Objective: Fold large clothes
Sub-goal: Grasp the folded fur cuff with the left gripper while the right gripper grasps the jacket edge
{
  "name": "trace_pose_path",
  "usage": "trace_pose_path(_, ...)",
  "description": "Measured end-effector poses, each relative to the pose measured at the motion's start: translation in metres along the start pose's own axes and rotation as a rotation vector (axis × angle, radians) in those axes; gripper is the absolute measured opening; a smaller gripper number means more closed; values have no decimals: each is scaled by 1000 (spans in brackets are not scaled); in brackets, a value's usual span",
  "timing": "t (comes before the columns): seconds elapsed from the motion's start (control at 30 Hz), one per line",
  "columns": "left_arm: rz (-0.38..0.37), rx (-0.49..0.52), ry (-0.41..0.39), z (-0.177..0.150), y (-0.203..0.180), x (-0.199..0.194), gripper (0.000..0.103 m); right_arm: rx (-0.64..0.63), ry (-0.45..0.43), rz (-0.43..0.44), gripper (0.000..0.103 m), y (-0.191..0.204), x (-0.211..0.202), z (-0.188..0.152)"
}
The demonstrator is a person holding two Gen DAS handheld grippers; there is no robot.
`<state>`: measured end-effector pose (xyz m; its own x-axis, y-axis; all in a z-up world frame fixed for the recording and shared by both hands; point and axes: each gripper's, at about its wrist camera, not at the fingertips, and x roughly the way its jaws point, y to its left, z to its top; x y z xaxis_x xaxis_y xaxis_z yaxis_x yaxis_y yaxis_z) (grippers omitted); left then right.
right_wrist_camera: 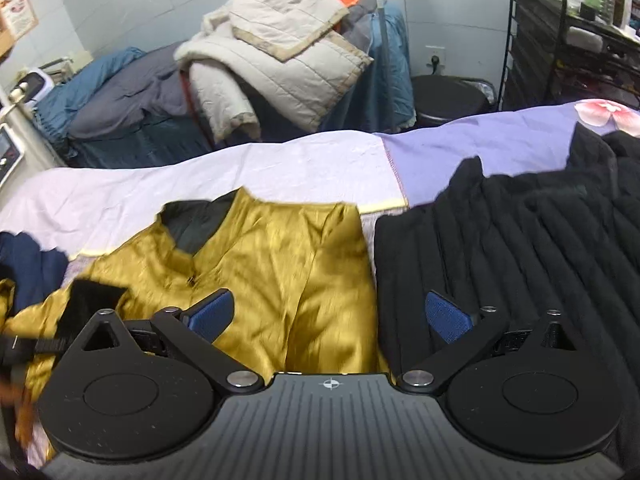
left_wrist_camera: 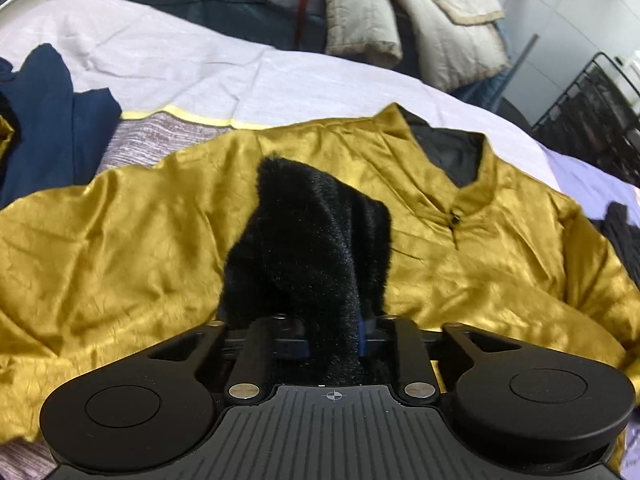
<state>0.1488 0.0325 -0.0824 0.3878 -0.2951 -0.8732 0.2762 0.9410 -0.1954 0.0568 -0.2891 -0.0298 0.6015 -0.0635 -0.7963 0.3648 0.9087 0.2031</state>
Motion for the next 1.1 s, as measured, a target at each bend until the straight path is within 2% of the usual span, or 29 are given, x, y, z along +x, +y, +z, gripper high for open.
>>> trace_pose_path(0.03, 0, 14, -4, -3, -2, -4, 62, 5, 8, 2, 96, 1, 9, 7)
trace_pose_path(0.1, 4, 30, -18, -10, -2, -13, 61, 24, 40, 13, 84, 3, 27, 17)
trace_pose_path(0.17, 6, 18, -32, -17, -1, -22, 61, 26, 86, 2, 79, 8, 45, 21)
trace_pose_path(0.23, 13, 3, -42, -26, 0, -30, 61, 2, 151, -59, 69, 15, 64, 20)
trace_pose_path(0.27, 24, -3, -45, -30, 1, -32, 61, -2, 181, -97, 45, 16, 72, 17)
trace_pose_path(0.3, 32, -10, -48, -34, 3, -35, 61, 1, 196, -105, 17, 16, 76, 13)
trace_pose_path(0.33, 35, -17, -53, -37, 4, -37, 60, 5, 191, -94, 13, 15, 76, 10)
trace_pose_path(0.43, 60, -30, -107, -45, 8, -49, 59, 19, 122, -74, 10, 6, 59, 5)
trace_pose_path(0.53, 110, -36, -178, -47, 11, -62, 59, 124, -3, -58, 9, -22, 27, 14)
trace_pose_path(0.6, 134, -54, -196, -46, 16, -61, 59, 210, -72, -82, 1, -49, 10, 22)
trace_pose_path(0.67, 141, -49, -179, -43, 19, -54, 59, 264, -97, -131, 2, -75, 5, 27)
trace_pose_path(0.73, 133, -34, -162, -41, 20, -47, 59, 282, -64, -174, 2, -95, 10, 30)
trace_pose_path(0.77, 125, -25, -151, -40, 20, -43, 60, 296, -36, -178, 5, -101, 13, 29)
trace_pose_path(0.83, 140, -3, -152, -41, 18, -37, 65, 317, -21, -103, 11, -104, 10, 25)
trace_pose_path(0.9, 160, 19, -127, -41, 18, -27, 69, 288, -2, -18, 78, -94, 7, 19)
trace_pose_path(0.93, 166, 17, -114, -40, 19, -24, 69, 260, 0, 1, 87, -86, 4, 16)
trace_pose_path(1.0, 157, -24, -111, -40, 24, -22, 70, 177, -9, 33, 88, -67, 0, 7)
trace_pose_path(1.07, 147, -59, -113, -40, 26, -23, 72, 80, 18, 56, 88, -49, 4, 0)
trace_pose_path(1.1, 145, -62, -115, -40, 26, -24, 79, 42, 38, 55, 88, -39, 7, -5)
